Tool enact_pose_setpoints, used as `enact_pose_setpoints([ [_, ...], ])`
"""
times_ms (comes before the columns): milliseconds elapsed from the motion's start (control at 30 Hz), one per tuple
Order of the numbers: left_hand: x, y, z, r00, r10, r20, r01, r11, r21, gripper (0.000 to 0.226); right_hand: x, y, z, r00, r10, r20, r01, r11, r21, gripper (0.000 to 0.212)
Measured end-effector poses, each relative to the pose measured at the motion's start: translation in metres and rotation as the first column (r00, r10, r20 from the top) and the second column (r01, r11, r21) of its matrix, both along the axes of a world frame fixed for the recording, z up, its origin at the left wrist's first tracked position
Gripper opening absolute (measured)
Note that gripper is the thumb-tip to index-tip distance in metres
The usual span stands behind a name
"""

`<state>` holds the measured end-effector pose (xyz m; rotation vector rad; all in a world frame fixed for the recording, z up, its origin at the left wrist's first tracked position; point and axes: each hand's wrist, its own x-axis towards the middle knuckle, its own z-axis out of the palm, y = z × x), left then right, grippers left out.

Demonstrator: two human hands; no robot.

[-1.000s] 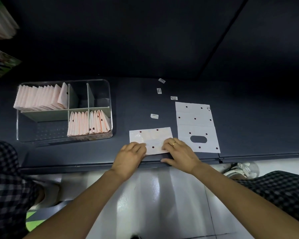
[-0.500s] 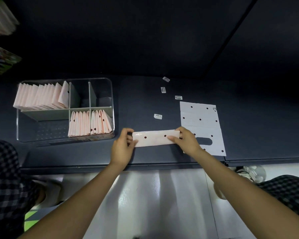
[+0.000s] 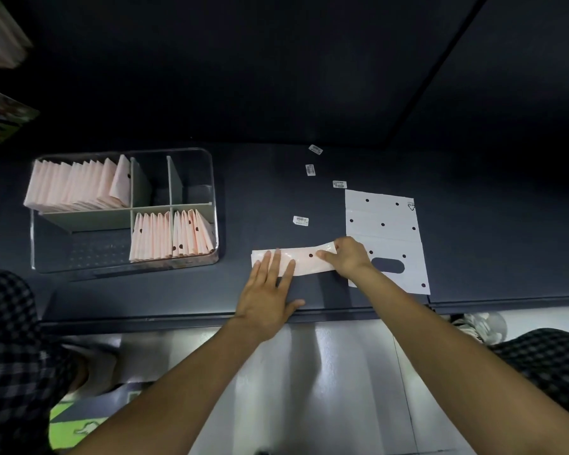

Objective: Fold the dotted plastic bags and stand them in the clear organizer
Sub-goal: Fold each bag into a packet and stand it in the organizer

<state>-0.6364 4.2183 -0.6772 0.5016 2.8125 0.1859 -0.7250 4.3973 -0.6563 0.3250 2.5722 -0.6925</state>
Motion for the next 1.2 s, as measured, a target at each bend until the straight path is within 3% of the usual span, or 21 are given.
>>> enact_pose_setpoints([
  [100, 0.0, -0.005, -0.003, 1.0, -0.03, 0.006, 0.031, 0.997, -0.067, 0.078, 0.005, -0.004, 0.005, 0.998, -0.051, -0.036, 0.05, 0.998, -0.023, 0.029],
  [167, 0.0, -0.006, -0.003, 0.999, -0.036, 0.01, 0.036, 0.996, -0.081, 0.08, 0.02, -0.01, 0.009, 0.975, -0.056, -0.213, 0.067, 0.997, 0.047, 0.032],
  [267, 0.0, -0.003, -0.002, 0.999, -0.03, 0.013, 0.031, 0.995, -0.09, 0.081, 0.047, -0.027, 0.009, 0.813, 0.219, -0.539, -0.146, 0.974, 0.176, 0.039],
  [367, 0.0, -0.003, -0.002, 0.999, -0.027, 0.034, 0.03, 0.995, -0.09, 0.08, 0.065, -0.04, -0.001, 0.692, 0.583, -0.426, -0.551, 0.808, 0.21, 0.051],
  [433, 0.0, -0.003, -0.002, 0.999, -0.022, 0.029, 0.024, 0.997, -0.074, 0.08, 0.069, -0.038, -0.012, 0.69, 0.667, -0.281, -0.641, 0.743, 0.192, 0.06],
  [667, 0.0, -0.007, -0.003, 0.998, -0.069, -0.006, 0.068, 0.993, -0.092, 0.075, 0.056, 0.002, -0.016, 0.803, 0.562, -0.2, -0.524, 0.824, 0.214, 0.067],
  [867, -0.002, -0.011, 0.0, 0.997, -0.074, -0.001, 0.074, 0.996, -0.044, 0.072, 0.029, 0.008, 0.007, 0.885, 0.362, -0.291, -0.337, 0.932, 0.135, 0.038],
  [1000, -0.006, -0.017, 0.01, 0.995, -0.068, -0.071, 0.068, 0.998, -0.006, 0.067, 0.026, 0.003, 0.016, 0.894, 0.405, -0.19, -0.37, 0.909, 0.192, 0.022],
  [1100, -0.004, -0.019, 0.012, 0.975, -0.199, -0.097, 0.201, 0.979, 0.019, 0.074, 0.042, -0.002, 0.013, 0.938, 0.326, -0.115, -0.304, 0.937, 0.17, 0.01],
  [1200, 0.004, -0.022, 0.008, 0.959, -0.28, -0.05, 0.281, 0.96, 0.01, 0.086, 0.062, -0.008, 0.01, 0.971, 0.224, -0.079, -0.213, 0.969, 0.126, 0.014],
])
